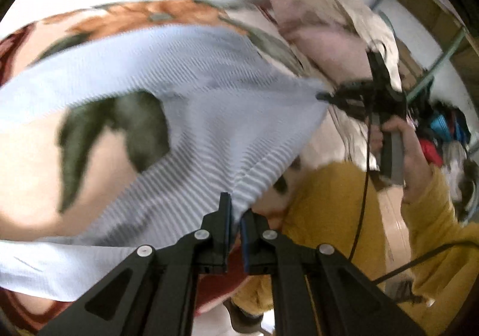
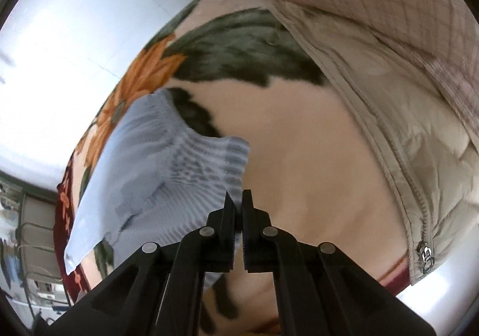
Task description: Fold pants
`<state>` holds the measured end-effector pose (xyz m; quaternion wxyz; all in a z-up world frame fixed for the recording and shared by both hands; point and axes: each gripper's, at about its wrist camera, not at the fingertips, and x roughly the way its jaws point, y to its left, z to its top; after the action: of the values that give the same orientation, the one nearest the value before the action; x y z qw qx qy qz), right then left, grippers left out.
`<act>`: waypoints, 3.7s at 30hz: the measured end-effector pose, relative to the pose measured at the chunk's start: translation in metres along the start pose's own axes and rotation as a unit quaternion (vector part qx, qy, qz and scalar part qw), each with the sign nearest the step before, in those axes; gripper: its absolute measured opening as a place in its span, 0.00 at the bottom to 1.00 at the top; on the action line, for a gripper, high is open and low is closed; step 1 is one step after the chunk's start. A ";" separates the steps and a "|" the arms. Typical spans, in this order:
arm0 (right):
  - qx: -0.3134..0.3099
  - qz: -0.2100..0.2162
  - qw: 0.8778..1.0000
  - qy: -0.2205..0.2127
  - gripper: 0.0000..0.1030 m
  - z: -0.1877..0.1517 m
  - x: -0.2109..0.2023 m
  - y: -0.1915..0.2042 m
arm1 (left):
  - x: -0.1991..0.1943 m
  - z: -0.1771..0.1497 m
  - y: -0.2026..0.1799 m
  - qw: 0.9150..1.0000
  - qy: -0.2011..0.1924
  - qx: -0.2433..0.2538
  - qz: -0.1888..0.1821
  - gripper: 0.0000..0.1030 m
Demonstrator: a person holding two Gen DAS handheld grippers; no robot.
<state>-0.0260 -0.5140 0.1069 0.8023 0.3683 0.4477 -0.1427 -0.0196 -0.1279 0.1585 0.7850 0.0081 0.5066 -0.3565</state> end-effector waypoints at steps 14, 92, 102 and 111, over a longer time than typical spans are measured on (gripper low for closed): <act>-0.090 -0.016 0.996 -0.012 0.04 0.067 0.023 0.112 | -0.056 0.121 0.075 0.982 -0.137 -0.046 0.117 0.03; -0.162 -0.005 0.986 -0.027 0.48 0.121 0.128 0.164 | 0.074 0.161 0.237 0.936 -0.058 -0.076 0.339 0.47; -0.221 0.028 0.974 -0.038 0.48 0.075 0.075 0.184 | 0.024 0.136 0.222 0.938 -0.083 -0.081 0.327 0.69; -0.295 0.043 0.954 -0.024 0.48 -0.001 0.046 0.225 | -0.032 0.078 0.210 0.931 -0.084 -0.123 0.333 0.69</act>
<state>0.1251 -0.3535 0.1727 0.8910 0.1300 0.4344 0.0217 0.1535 0.0174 0.1487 0.8933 0.0492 0.4467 -0.0089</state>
